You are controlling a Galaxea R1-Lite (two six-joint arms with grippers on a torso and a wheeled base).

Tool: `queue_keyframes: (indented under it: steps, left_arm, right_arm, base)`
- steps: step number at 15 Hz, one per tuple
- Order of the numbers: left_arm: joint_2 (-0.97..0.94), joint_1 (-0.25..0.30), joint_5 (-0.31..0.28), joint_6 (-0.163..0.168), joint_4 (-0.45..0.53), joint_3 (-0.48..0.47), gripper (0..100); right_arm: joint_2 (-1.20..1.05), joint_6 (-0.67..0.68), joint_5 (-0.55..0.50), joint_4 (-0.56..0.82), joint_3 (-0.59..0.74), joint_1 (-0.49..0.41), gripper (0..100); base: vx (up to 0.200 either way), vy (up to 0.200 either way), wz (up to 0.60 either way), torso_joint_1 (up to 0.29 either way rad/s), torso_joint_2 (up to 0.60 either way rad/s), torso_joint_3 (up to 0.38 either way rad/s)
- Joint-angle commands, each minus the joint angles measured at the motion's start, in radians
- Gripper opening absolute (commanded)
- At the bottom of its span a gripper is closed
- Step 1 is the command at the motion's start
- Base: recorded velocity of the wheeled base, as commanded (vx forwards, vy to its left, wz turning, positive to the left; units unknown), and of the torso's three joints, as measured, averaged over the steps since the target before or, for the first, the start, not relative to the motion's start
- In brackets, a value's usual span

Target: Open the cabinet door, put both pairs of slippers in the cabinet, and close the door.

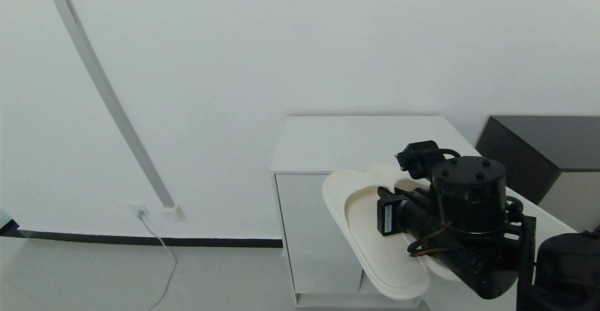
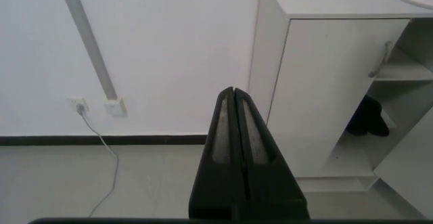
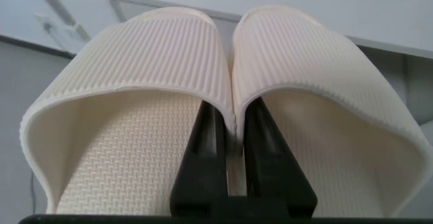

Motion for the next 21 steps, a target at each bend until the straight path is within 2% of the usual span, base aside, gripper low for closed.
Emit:
queue_keyframes:
  steps: [1,12,17,21]
  left_arm:
    - [0.001,-0.002,0.001,0.0,0.0,0.0,0]
    - [0.001,-0.002,0.001,0.0,0.0,0.0,0]
    - [0.001,0.0,0.001,0.0,0.0,-0.002,0]
    - [0.001,-0.002,0.001,0.0,0.0,-0.002,0]
  right_arm:
    - [0.002,0.0,0.001,-0.001,0.0,0.002,0]
    - [0.0,-0.012,0.001,-0.039,0.021,0.002,0]
    - [0.005,-0.068,0.001,-0.134,0.064,-0.001,0]
    - [0.005,-0.077,0.002,-0.151,0.081,-0.001,0]
  base:
    - [0.0,-0.2,0.0,0.002,0.01,-0.002]
    - [0.0,-0.2,0.0,0.003,0.0,0.002]
    - [0.0,0.0,0.0,0.0,0.0,0.0]
    - [0.0,0.0,0.0,0.0,0.0,0.0]
